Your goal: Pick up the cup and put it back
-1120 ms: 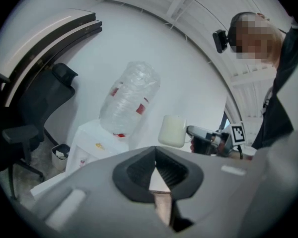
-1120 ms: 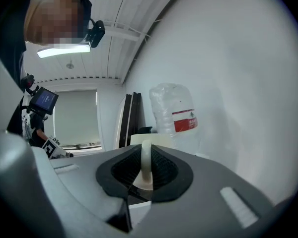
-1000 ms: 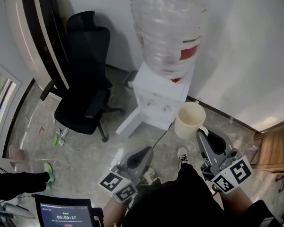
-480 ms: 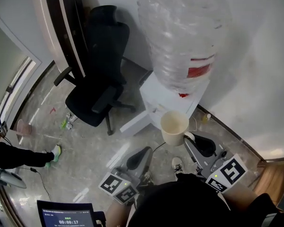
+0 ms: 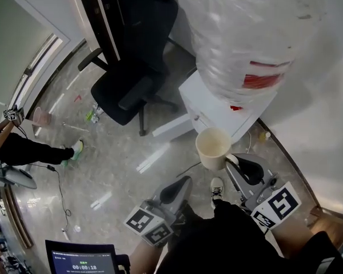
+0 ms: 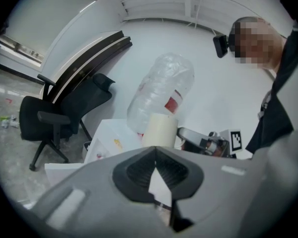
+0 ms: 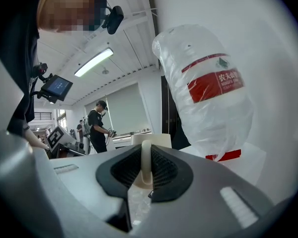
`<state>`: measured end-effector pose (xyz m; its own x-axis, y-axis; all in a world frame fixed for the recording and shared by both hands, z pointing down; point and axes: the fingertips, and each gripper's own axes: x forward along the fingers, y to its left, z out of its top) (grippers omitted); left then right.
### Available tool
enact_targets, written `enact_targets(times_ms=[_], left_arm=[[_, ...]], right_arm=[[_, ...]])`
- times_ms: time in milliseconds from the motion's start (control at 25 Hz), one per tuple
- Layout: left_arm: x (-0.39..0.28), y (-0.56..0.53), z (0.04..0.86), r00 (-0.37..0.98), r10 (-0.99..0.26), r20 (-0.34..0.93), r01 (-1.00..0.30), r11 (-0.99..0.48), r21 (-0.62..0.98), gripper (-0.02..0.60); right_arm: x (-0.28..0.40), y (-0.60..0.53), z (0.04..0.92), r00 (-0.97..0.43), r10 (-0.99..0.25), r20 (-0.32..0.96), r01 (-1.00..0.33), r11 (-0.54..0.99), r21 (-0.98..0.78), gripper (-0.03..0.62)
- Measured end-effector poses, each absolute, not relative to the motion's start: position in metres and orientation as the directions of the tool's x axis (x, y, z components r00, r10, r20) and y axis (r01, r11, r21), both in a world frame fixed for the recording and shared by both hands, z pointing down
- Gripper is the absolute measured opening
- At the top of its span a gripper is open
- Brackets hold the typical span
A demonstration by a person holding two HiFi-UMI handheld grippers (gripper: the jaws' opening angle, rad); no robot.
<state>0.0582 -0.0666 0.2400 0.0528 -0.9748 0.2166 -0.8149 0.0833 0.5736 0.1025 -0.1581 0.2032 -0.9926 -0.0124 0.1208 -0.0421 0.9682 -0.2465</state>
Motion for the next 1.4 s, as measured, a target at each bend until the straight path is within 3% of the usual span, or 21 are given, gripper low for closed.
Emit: enact_targets(times_ms=[240, 440, 920, 1160, 1400], left_arm=[[0.058, -0.076, 0.244, 0.093, -0.962, 0.257, -0.872, 0.046, 0.488, 0.004], [0.027, -0.083, 0.267, 0.178, -0.955, 0.238, -0.855, -0.031, 0.518, 0.004], [-0.042, -0.038, 0.356, 0.494, -0.83, 0.259, -0.784, -0.297, 0.545, 0.005], [-0.037, -0.041, 0.419, 0.515, -0.813, 0.27, -0.781, -0.316, 0.539, 0.003], [-0.018, -0.047, 0.504, 0.484, -0.833, 0.269, -0.781, -0.272, 0.561, 0.003]], right_arm=[[0.103, -0.151, 0.216, -0.993, -0.015, 0.121, -0.048, 0.961, -0.273, 0.044], [0.077, -0.139, 0.244, -0.981, -0.07, 0.181, -0.119, 0.953, -0.278, 0.044], [0.019, -0.076, 0.313, -0.88, -0.387, 0.274, -0.456, 0.85, -0.263, 0.044], [0.015, -0.067, 0.38, -0.861, -0.341, 0.377, -0.462, 0.834, -0.302, 0.044], [0.029, -0.095, 0.448, -0.883, -0.336, 0.329, -0.428, 0.864, -0.265, 0.044]])
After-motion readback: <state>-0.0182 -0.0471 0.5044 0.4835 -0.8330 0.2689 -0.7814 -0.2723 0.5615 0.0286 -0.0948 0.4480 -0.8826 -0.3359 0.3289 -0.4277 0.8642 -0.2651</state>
